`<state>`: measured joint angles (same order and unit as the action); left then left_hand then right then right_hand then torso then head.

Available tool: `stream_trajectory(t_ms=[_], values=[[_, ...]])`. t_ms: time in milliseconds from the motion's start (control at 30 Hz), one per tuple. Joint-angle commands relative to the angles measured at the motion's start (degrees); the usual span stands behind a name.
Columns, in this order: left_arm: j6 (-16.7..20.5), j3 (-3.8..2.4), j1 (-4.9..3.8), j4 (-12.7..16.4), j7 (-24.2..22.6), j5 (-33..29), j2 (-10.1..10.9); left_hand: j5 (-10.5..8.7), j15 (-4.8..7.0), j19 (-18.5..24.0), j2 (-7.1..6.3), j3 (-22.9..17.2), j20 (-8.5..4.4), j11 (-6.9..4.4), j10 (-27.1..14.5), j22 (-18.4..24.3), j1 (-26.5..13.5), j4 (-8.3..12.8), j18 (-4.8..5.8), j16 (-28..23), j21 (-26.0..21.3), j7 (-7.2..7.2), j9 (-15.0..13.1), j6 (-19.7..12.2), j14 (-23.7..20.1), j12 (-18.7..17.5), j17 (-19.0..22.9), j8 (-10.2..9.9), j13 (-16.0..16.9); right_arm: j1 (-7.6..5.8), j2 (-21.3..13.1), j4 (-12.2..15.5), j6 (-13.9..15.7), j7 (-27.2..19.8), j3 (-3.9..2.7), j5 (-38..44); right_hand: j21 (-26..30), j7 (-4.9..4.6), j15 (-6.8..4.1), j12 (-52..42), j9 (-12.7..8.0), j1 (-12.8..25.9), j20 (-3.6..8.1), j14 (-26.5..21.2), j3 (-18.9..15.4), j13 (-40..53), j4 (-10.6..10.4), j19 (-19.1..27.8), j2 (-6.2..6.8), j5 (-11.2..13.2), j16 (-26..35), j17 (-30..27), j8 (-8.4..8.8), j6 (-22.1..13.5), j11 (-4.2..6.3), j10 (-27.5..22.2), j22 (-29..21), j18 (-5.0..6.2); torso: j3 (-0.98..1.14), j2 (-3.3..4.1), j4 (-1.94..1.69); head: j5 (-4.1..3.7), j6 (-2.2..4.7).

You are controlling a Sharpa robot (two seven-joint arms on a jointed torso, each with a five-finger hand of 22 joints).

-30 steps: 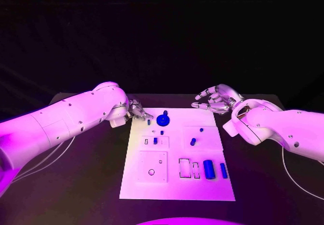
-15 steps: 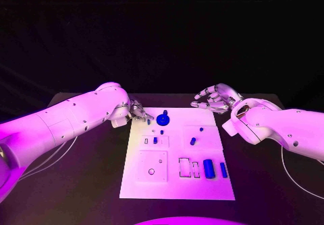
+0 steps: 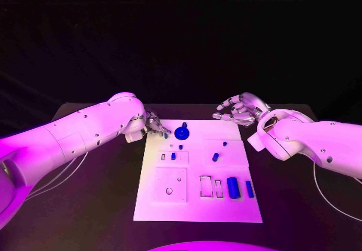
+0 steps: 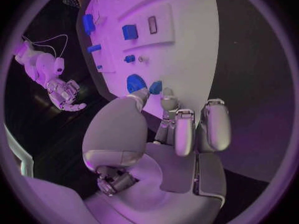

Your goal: Assemble the parts on the task board

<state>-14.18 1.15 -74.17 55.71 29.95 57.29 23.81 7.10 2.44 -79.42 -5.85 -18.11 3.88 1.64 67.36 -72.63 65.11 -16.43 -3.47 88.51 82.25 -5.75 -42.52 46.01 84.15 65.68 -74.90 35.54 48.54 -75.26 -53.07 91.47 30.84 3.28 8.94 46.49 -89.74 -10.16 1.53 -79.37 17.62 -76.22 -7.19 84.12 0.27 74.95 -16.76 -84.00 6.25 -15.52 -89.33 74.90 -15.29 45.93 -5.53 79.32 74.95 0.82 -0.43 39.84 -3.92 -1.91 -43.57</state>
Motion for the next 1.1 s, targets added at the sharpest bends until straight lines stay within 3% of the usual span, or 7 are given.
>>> stream_trajectory(t_ms=[33, 167, 400, 533, 667, 833, 1100], values=[[-0.5, 0.02, 0.04, -0.1, -0.8, -0.8, -0.2, 0.07, -0.39, 0.0, 0.48, -0.4, 0.28, -0.23, -0.3, -0.1, 0.7, 0.0, -0.41, 0.0, -0.1, 0.11, 0.1, 0.5, 5.0, 0.4, -12.5, -0.2, 0.1, 0.03, 0.0, 0.0, -0.6, -0.4, -0.01, 0.6, -0.3, 0.0, -0.46, 0.2, -0.1, 0.5, 0.2, 5.3, -0.2, 3.4, 0.0, -6.0, -0.02, -0.1, 0.2, 12.7, -0.33, 0.2, 0.17, -0.1, 15.1, -0.82, -0.01, -0.02, 0.02, 0.01, -0.06], [-0.6, 0.03, 0.05, -0.1, -1.1, -1.3, -0.2, -0.04, -0.15, -0.1, 1.69, -1.7, 0.16, -0.51, -0.2, -0.3, 3.9, 0.5, -0.39, 0.1, -0.1, 0.44, 0.2, 0.8, 5.0, 0.7, -12.6, 0.0, 0.2, 0.03, 0.0, 0.0, -0.6, -0.4, -0.01, 0.6, -0.3, 0.0, -0.46, 0.2, -0.1, 0.5, 0.2, 5.3, -0.2, 3.4, 0.0, -6.0, -0.02, -0.1, 0.2, 12.7, -0.33, 0.2, 0.17, -0.1, 15.1, -0.82, -0.01, -0.04, 0.01, 0.02, -0.12], [-0.7, 0.04, 0.06, 0.0, -1.7, -2.2, -0.1, -1.41, 0.4, -0.2, 2.97, -8.2, -0.38, -1.15, -0.2, -0.6, 11.3, 4.2, -0.34, 0.3, 0.0, 0.95, 0.4, 0.9, 5.1, 0.4, -12.9, 0.3, -0.2, 0.02, 0.1, 0.0, -0.7, -0.4, -0.01, 0.6, -0.3, 0.01, -0.47, 0.1, -0.1, 0.5, 0.2, 5.3, -0.1, 3.5, 0.1, -6.0, -0.18, -0.2, 0.2, 12.7, -0.37, 0.2, 0.18, -0.1, 15.1, -0.82, -0.03, -0.06, 0.0, 0.17, -0.11], [-0.4, 0.05, 0.07, 0.1, -1.8, -3.3, 0.2, -1.71, 0.38, -0.3, 2.11, -14.5, -0.41, -1.16, 0.2, -0.9, 13.2, 6.8, -0.27, 0.4, 0.2, 0.92, 0.0, 0.5, 5.2, 0.2, -13.1, 1.0, -0.4, 0.02, 0.1, -0.1, -0.7, -0.4, -0.01, 0.6, -0.3, 0.01, -0.47, 0.1, -0.1, 0.5, 0.2, 5.3, -0.1, 3.5, 0.1, -6.0, -0.18, -0.2, 0.2, 12.7, -0.37, 0.2, 0.18, -0.1, 15.1, -0.82, -0.03, -0.02, 0.02, 0.21, -0.19], [-0.1, 0.04, 0.08, 0.3, -1.7, -4.5, 0.6, -1.82, 0.2, -0.4, 0.3, -21.0, -0.15, -0.92, 0.6, -1.0, 10.8, 8.7, -0.24, 0.4, 0.2, 0.74, -0.9, 0.0, 5.2, 0.1, -13.1, 2.4, -0.9, 0.02, 0.0, -0.1, -0.8, -0.4, -0.01, 0.6, -0.3, 0.01, -0.47, 0.1, -0.1, 0.5, 0.2, 5.3, -0.1, 3.5, 0.1, -6.0, -0.18, -0.2, 0.2, 12.7, -0.37, 0.2, 0.18, -0.1, 15.1, -0.82, -0.01, -0.05, -0.04, 0.1, -0.3], [0.4, 0.04, 0.08, 1.2, -1.5, -5.6, 1.6, -1.8, 0.18, -0.5, -0.19, -23.2, -0.13, -0.89, 0.9, -1.2, 9.8, 9.8, -0.21, 0.4, 0.3, 0.66, -1.3, 0.0, 5.2, 0.2, -13.2, 2.9, -0.7, 0.03, 0.1, -0.2, -0.8, -0.4, -0.01, 0.6, -0.3, 0.03, -0.48, 0.1, -0.1, 0.4, 0.21, 5.3, -0.1, 3.6, 0.1, -6.0, -0.25, -0.3, 0.2, 12.7, -0.41, 0.3, 0.19, 0.0, 15.1, -0.82, -0.03, -0.12, -0.02, 0.12, -0.35], [2.0, 0.06, 0.07, 7.0, -0.8, -8.4, 5.7, -1.23, 0.33, -0.9, -1.57, -28.1, -0.23, -1.03, 1.8, -1.9, 7.6, 12.5, -0.09, 0.4, 0.6, 0.72, -1.9, 0.4, 5.2, 0.7, -13.1, 4.2, -0.1, 0.03, -0.1, -0.2, -0.8, -0.4, -0.01, 0.5, -0.3, 0.03, -0.48, 0.1, -0.1, 0.4, 0.21, 5.3, -0.1, 3.6, 0.1, -6.0, -0.25, -0.3, 0.2, 12.7, -0.41, 0.3, 0.19, 0.0, 15.1, -0.82, 0.0, -0.29, -0.22, 0.28, -0.4]])
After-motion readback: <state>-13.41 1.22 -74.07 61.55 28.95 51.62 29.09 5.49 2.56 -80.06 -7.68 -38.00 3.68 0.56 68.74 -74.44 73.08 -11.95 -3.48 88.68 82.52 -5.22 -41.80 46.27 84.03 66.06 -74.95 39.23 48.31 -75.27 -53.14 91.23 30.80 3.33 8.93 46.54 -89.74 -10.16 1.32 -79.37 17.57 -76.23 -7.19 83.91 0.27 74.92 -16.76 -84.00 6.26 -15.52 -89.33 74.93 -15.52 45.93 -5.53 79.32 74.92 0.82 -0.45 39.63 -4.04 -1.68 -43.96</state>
